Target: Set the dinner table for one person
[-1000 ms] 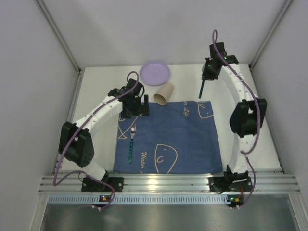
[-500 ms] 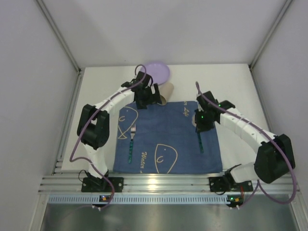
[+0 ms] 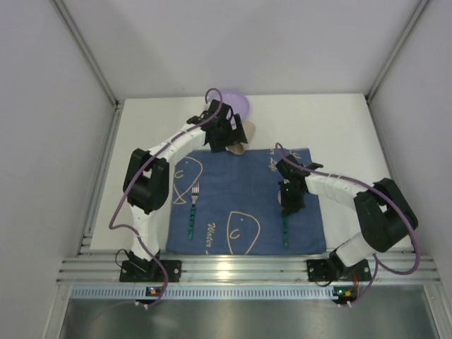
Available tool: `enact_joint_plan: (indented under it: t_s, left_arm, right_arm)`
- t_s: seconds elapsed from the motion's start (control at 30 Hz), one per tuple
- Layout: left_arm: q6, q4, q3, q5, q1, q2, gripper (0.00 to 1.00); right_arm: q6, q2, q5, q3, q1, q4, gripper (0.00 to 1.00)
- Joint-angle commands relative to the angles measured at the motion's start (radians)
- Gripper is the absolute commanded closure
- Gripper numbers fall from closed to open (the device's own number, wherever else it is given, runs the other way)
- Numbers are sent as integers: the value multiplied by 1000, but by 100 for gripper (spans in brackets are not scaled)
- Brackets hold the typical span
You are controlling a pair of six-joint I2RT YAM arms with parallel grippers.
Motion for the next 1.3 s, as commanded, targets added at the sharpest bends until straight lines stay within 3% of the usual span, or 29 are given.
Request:
enact_joint_plan:
  t_s: [0.0,0.17,0.53,0.87,1.03,1.27]
  left_arm:
    - [-15,28,39,12,-18,14,2]
    - [-24,26,41,0,-24,20,2]
    - [-6,15,120,-174,-61,91,2]
    - [-64,141,154,-265,-94,182,3]
    - [-7,111,300,-288,-98,252,28]
    - [101,104,352,-359,-116,248,57]
  right_arm:
    - [19,54,-24,57,48,23,100]
    - [11,34,5,80,50,-50,57]
    - [-23,-111,90,271,50,-296,53]
    - [-24,-159,143,270,50,-385,55]
    - [-15,-205,153,222,50,-393,55]
    - [-27,-184,153,222,50,-370,57]
